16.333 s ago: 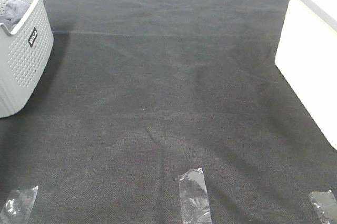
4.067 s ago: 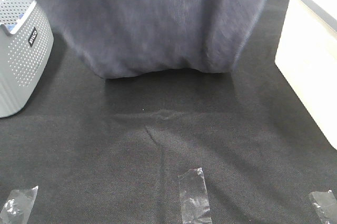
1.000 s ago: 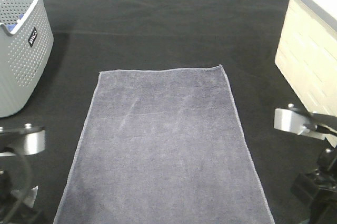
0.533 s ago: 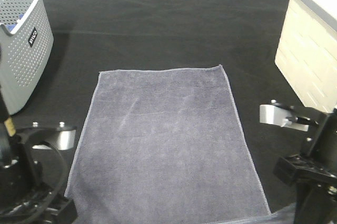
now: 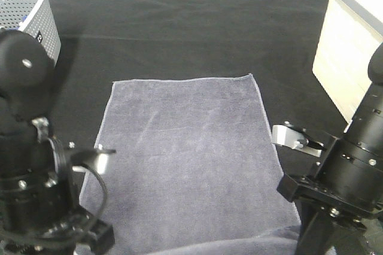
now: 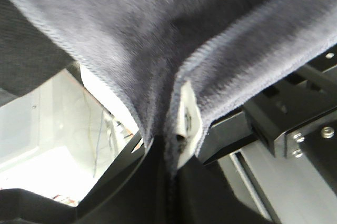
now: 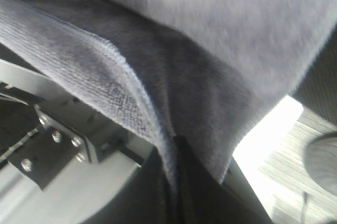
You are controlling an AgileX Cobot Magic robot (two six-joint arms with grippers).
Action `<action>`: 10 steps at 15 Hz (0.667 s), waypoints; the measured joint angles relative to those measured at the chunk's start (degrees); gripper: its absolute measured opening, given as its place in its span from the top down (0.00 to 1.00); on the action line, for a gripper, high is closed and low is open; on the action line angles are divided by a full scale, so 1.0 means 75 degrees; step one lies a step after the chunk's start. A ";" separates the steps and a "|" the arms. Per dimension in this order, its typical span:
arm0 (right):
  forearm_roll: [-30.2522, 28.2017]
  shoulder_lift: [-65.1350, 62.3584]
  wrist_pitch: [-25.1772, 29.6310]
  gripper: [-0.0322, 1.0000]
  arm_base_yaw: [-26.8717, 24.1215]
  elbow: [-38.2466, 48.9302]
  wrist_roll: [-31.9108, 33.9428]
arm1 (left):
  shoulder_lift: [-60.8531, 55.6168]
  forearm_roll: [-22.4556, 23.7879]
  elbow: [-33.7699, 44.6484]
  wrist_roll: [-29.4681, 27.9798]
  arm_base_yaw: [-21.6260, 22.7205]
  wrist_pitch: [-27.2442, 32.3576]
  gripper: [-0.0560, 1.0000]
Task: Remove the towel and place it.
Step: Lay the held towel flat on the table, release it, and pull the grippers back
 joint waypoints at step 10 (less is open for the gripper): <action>0.0084 0.0313 -0.0359 0.95 0.1100 0.0000 -0.0038 | 0.0214 -0.0283 0.0000 0.0153 -0.0244 -0.0015 0.93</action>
